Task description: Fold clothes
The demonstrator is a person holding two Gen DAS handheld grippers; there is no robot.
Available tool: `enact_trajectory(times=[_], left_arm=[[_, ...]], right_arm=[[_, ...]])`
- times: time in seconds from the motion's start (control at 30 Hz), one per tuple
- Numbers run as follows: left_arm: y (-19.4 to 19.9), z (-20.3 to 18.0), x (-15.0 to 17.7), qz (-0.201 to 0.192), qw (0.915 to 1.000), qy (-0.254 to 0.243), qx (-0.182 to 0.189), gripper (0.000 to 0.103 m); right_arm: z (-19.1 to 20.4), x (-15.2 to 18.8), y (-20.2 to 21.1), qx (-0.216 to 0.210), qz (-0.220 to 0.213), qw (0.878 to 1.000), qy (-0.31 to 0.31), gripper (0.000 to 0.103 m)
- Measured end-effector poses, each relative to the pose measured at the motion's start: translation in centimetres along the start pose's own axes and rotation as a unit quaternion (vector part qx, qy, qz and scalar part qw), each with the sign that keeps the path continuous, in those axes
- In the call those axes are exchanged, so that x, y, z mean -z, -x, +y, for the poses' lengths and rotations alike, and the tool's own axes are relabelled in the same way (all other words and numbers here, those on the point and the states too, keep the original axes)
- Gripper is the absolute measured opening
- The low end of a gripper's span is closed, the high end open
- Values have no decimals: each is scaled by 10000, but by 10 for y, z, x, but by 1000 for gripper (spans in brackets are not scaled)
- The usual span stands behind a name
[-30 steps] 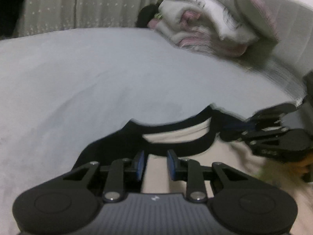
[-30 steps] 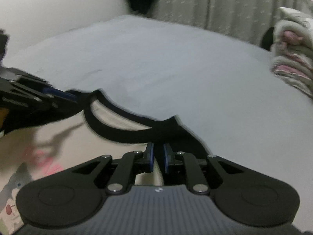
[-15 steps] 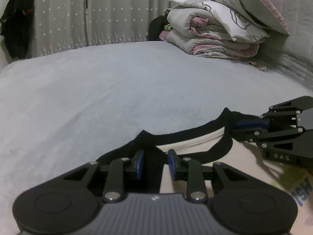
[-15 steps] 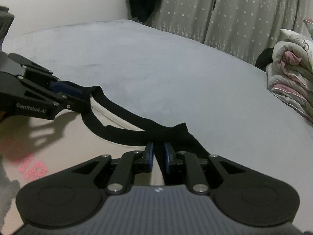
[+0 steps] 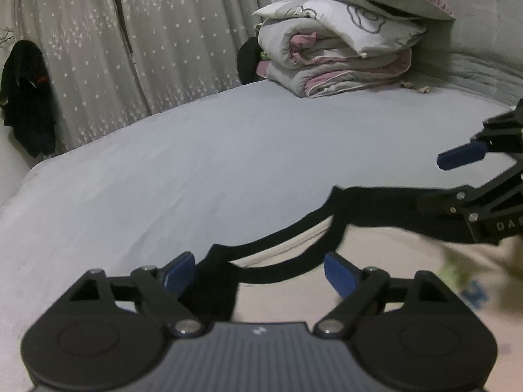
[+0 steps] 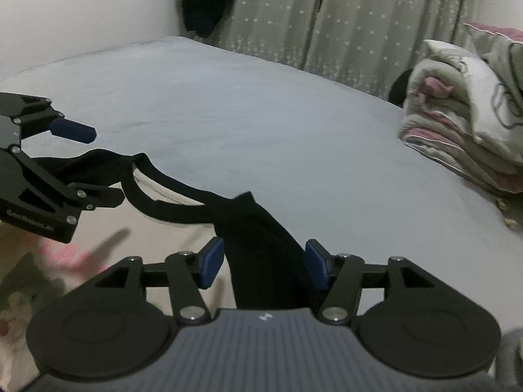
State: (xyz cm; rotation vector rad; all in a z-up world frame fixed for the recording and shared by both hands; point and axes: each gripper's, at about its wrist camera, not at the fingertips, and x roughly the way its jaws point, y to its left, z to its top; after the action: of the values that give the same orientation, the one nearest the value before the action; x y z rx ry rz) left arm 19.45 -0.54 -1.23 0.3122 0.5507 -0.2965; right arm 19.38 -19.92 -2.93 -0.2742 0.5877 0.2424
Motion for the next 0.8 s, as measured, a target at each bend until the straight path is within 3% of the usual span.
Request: enact_trajectory(times=[0.23, 0.4, 0.53, 0.8], left_arm=[[36, -25, 6, 133, 9996, 190, 179, 88], [66, -41, 26, 236, 9995, 116, 185, 88], [89, -44, 43, 266, 9986, 347, 312, 89], [97, -66, 51, 367, 9951, 643, 654, 89]], right_arm=[[-6, 17, 48, 112, 51, 9994, -317, 63], [-1, 32, 81, 145, 47, 9990, -409, 66], [0, 49, 108, 223, 51, 9982, -558, 68], [-26, 90, 152, 613, 97, 9918, -1122, 68]])
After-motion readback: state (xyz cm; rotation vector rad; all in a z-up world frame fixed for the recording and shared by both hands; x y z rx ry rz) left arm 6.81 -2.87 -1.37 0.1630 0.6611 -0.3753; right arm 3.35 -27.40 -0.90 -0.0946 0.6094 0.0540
